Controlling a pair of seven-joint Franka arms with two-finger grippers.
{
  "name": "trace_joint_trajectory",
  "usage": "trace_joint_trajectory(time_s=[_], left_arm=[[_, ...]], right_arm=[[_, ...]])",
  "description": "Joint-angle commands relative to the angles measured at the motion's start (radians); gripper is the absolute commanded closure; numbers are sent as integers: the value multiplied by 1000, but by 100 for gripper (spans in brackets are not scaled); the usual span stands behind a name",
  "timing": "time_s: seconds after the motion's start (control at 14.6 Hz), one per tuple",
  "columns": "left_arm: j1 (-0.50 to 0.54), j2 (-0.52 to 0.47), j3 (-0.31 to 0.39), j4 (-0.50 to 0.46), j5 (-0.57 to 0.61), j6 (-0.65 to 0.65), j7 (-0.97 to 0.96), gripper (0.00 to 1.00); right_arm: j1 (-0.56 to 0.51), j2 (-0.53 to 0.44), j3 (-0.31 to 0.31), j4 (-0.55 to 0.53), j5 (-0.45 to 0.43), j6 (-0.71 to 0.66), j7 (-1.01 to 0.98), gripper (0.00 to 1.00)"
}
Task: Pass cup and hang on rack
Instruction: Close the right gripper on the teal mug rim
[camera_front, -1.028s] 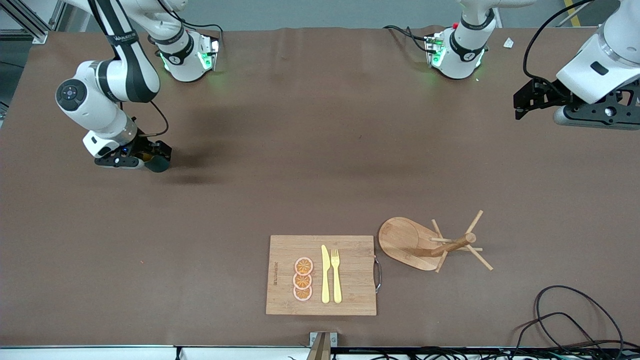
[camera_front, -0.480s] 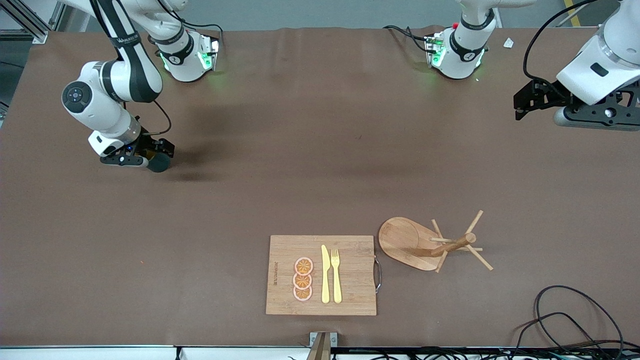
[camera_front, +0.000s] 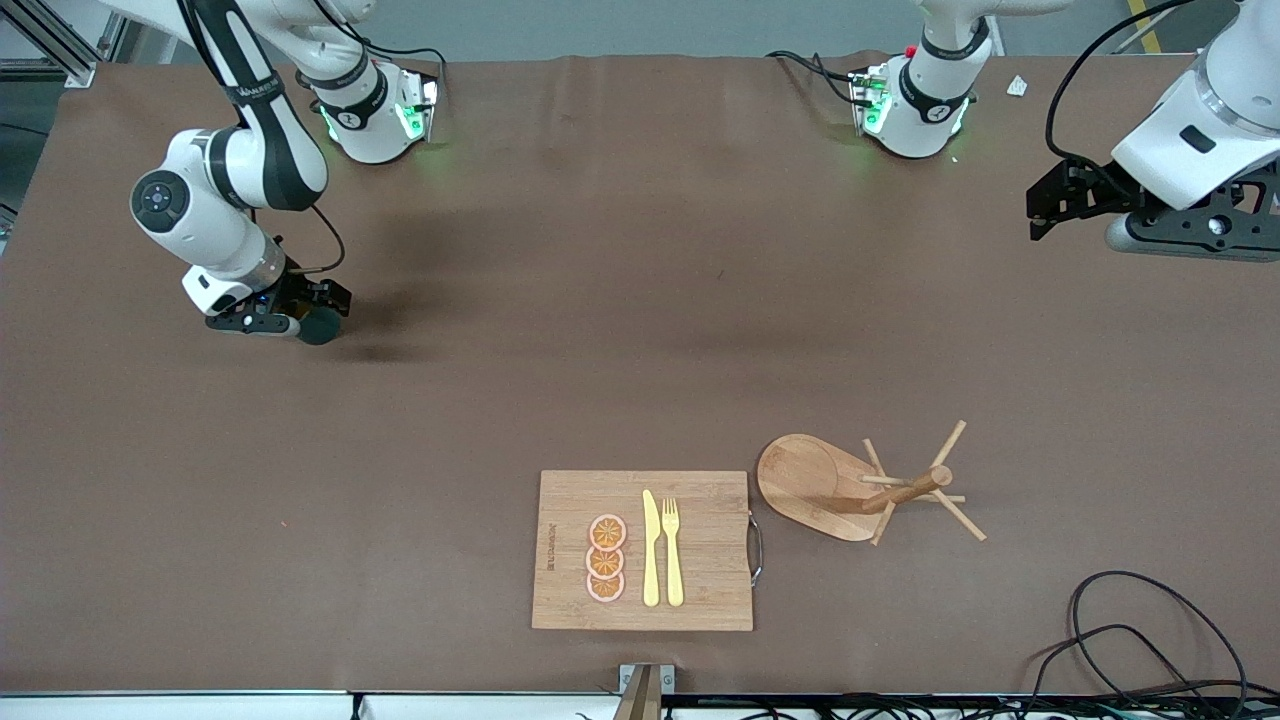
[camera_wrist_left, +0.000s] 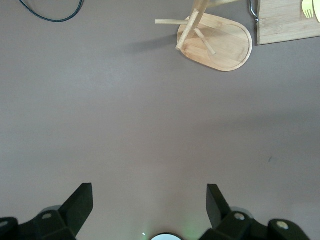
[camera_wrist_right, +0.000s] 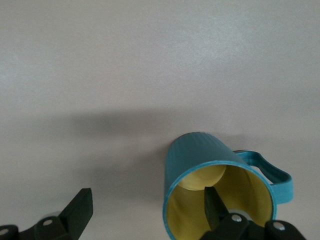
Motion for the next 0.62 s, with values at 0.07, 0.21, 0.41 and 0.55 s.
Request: trace_joint_trajectory(time_s=[0.07, 0.21, 0.41, 0.55], left_arm=[[2, 12, -3, 25, 6, -9, 15, 0], [0, 13, -3, 26, 6, -9, 15, 0], [-1, 13, -3, 26, 6, -8, 15, 0], [-1, 13, -3, 26, 8, -8, 15, 0]], right_arm=[[-42, 22, 8, -13, 5, 26, -19, 20], [-46, 22, 8, -14, 5, 26, -19, 35], [-55, 21, 10, -14, 6, 23, -17, 69], [-54, 17, 10, -13, 6, 13, -16, 87]])
